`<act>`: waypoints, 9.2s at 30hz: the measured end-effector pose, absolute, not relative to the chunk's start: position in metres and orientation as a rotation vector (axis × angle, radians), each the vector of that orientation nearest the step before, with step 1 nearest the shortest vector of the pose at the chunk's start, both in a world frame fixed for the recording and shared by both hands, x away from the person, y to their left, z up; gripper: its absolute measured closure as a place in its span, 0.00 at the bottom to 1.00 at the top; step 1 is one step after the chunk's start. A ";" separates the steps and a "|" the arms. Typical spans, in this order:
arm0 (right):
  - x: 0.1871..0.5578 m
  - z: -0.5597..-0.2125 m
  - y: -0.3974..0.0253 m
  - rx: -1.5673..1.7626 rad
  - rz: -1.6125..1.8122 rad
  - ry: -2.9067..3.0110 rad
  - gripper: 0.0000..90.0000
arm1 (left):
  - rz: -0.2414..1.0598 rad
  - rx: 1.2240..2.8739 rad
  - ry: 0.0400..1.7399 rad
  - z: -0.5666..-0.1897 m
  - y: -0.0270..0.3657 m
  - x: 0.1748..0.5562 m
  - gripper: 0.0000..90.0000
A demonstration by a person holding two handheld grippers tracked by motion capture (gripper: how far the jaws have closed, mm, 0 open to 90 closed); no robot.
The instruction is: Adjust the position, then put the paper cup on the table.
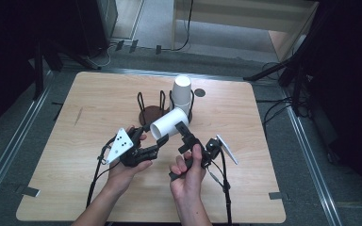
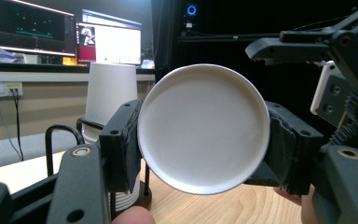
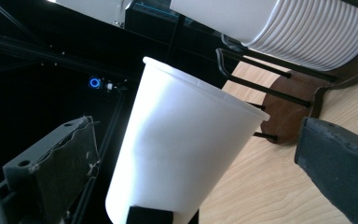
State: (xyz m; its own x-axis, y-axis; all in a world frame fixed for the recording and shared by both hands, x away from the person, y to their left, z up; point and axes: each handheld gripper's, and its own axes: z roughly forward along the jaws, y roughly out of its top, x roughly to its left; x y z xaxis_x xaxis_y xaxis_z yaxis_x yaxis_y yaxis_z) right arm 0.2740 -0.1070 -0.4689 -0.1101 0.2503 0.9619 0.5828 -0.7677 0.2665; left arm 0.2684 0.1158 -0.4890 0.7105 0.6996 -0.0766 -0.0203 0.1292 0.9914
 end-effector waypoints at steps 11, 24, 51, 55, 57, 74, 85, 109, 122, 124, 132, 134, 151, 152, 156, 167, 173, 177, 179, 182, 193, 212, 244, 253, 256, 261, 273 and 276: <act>0.280 -0.469 -0.104 -1.900 -1.956 -0.887 0.00 | 0.577 1.360 0.618 -0.491 0.115 0.267 0.40; 0.288 -0.471 -0.097 -1.911 -1.897 -0.871 0.00 | 0.570 1.368 0.608 -0.492 0.111 0.263 0.40; 0.298 -0.483 -0.102 -1.921 -1.836 -0.771 0.16 | 0.555 1.400 0.602 -0.497 0.104 0.262 0.40; 0.299 -0.484 -0.102 -1.914 -1.843 -0.782 0.19 | 0.537 1.415 0.612 -0.498 0.105 0.263 0.39; 0.298 -0.484 -0.101 -1.911 -1.859 -0.797 0.23 | 0.523 1.421 0.628 -0.500 0.105 0.262 0.39; 0.298 -0.465 -0.100 -1.928 -2.052 -1.023 0.25 | 0.361 1.451 0.704 -0.495 0.121 0.259 0.20; 0.300 -0.461 -0.104 -1.986 -2.165 -1.194 0.25 | 0.275 1.532 0.823 -0.490 0.129 0.263 0.00; 0.309 -0.448 -0.115 -1.981 -2.341 -1.661 0.25 | 0.302 1.526 0.895 -0.489 0.156 0.264 0.00; 0.315 -0.450 -0.120 -1.973 -2.434 -1.868 0.26 | 0.356 1.516 0.957 -0.493 0.179 0.261 0.00; 0.317 -0.451 -0.121 -1.957 -2.466 -1.888 0.26 | 0.367 1.508 0.973 -0.492 0.186 0.261 0.00; 0.325 -0.454 -0.128 -1.956 -2.564 -2.094 0.26 | 0.410 1.499 1.035 -0.500 0.214 0.254 0.00; 0.328 -0.455 -0.130 -1.958 -2.577 -2.129 0.26 | 0.420 1.491 1.053 -0.503 0.222 0.252 0.00; 0.359 -0.473 -0.149 -1.981 -2.621 -2.328 0.27 | 0.548 1.424 1.257 -0.526 0.290 0.241 0.00; 0.359 -0.473 -0.149 -1.981 -2.621 -2.328 0.27 | 0.548 1.424 1.257 -0.526 0.290 0.241 0.00; 0.372 -0.483 -0.155 -1.977 -2.596 -2.418 0.28 | 0.554 1.426 1.311 -0.535 0.304 0.240 0.00; 0.399 -0.501 -0.171 -1.984 -2.558 -2.472 0.28 | 0.659 1.374 1.425 -0.543 0.330 0.229 0.00; 0.416 -0.516 -0.176 -2.023 -2.482 -2.483 0.28 | 0.682 1.366 1.520 -0.549 0.342 0.228 0.00; 0.424 -0.521 -0.178 -2.064 -2.441 -2.453 0.28 | 0.679 1.362 1.513 -0.549 0.342 0.227 0.00; 0.428 -0.525 -0.179 -2.085 -2.386 -2.490 0.28 | 0.680 1.374 1.508 -0.549 0.340 0.228 0.00; 0.431 -0.529 -0.180 -2.101 -2.340 -2.517 0.28 | 0.683 1.381 1.502 -0.550 0.339 0.228 0.00; 0.440 -0.540 -0.187 -2.206 -2.140 -2.524 0.26 | 0.681 1.388 1.495 -0.550 0.338 0.229 0.00; 0.441 -0.540 -0.192 -2.235 -1.980 -2.498 0.16 | 0.671 1.395 1.495 -0.551 0.337 0.229 0.00; 0.378 -0.519 -0.213 -2.040 -2.070 -2.571 0.00 | 0.670 1.396 1.496 -0.551 0.336 0.229 0.00; 0.355 -0.517 -0.230 -2.027 -2.100 -2.576 0.00 | 0.676 1.394 1.505 -0.551 0.336 0.229 0.00; 0.348 -0.517 -0.236 -2.038 -2.110 -2.566 0.00 | 0.676 1.395 1.504 -0.551 0.336 0.229 0.00; 0.337 -0.518 -0.246 -2.058 -2.114 -2.550 0.00 | 0.676 1.391 1.508 -0.551 0.336 0.229 0.00; 0.310 -0.526 -0.274 -2.101 -2.109 -2.539 0.00 | 0.678 1.388 1.513 -0.551 0.336 0.229 0.00; 0.304 -0.527 -0.279 -2.115 -2.104 -2.536 0.00 | 0.679 1.388 1.513 -0.551 0.336 0.229 0.00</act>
State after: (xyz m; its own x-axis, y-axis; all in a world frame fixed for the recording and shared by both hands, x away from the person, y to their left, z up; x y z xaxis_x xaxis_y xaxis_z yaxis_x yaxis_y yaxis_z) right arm 0.3039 -0.2795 -0.5274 -0.2146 0.9757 0.0453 0.2243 0.0041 0.9745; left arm 0.2291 0.3361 -0.5514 0.0837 0.9601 -0.2667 0.4388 0.2048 0.8749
